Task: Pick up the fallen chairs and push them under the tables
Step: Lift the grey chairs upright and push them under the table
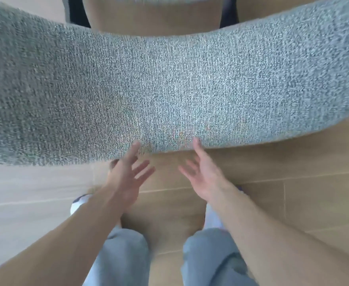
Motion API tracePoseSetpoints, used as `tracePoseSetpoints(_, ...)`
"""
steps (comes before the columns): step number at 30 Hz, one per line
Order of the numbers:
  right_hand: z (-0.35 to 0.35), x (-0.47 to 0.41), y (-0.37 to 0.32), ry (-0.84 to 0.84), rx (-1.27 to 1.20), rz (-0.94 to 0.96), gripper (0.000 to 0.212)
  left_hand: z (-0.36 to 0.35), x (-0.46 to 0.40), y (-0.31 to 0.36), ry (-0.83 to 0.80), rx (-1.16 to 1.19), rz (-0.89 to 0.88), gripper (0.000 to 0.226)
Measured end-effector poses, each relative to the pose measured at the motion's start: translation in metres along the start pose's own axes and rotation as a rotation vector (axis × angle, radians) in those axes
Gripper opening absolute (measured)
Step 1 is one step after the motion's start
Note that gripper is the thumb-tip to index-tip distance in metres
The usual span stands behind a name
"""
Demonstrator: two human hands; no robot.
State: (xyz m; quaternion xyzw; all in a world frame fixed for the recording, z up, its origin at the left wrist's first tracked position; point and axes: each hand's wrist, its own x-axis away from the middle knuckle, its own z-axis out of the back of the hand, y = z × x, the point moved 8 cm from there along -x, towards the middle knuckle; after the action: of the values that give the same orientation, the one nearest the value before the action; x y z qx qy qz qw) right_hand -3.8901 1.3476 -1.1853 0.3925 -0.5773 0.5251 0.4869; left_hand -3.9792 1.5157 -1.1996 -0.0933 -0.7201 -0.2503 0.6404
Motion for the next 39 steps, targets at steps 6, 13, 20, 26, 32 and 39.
tracePoseSetpoints(6,0.008,-0.042,-0.021,-0.027,-0.212,0.071,0.069,-0.001,-0.028,0.007,0.011,0.19,-0.075,0.046)
tracePoseSetpoints(13,0.007,-0.029,-0.031,-0.087,-0.183,0.103,0.05,0.002,-0.017,0.018,-0.001,0.237,-0.149,0.043)
tracePoseSetpoints(20,0.023,0.084,-0.04,0.044,-0.148,0.06,0.081,0.01,0.092,0.035,0.061,0.199,-0.173,0.032)
tracePoseSetpoints(26,0.029,0.212,-0.072,0.164,-0.043,0.045,0.09,0.002,0.216,0.064,0.116,0.125,-0.127,0.052)
tracePoseSetpoints(32,0.009,0.335,-0.13,0.241,-0.016,0.074,0.084,-0.022,0.336,0.128,0.178,0.038,-0.15,0.052)
tracePoseSetpoints(39,-0.034,0.458,-0.238,0.327,-0.056,0.204,0.065,-0.075,0.445,0.24,0.225,0.025,-0.241,0.072)
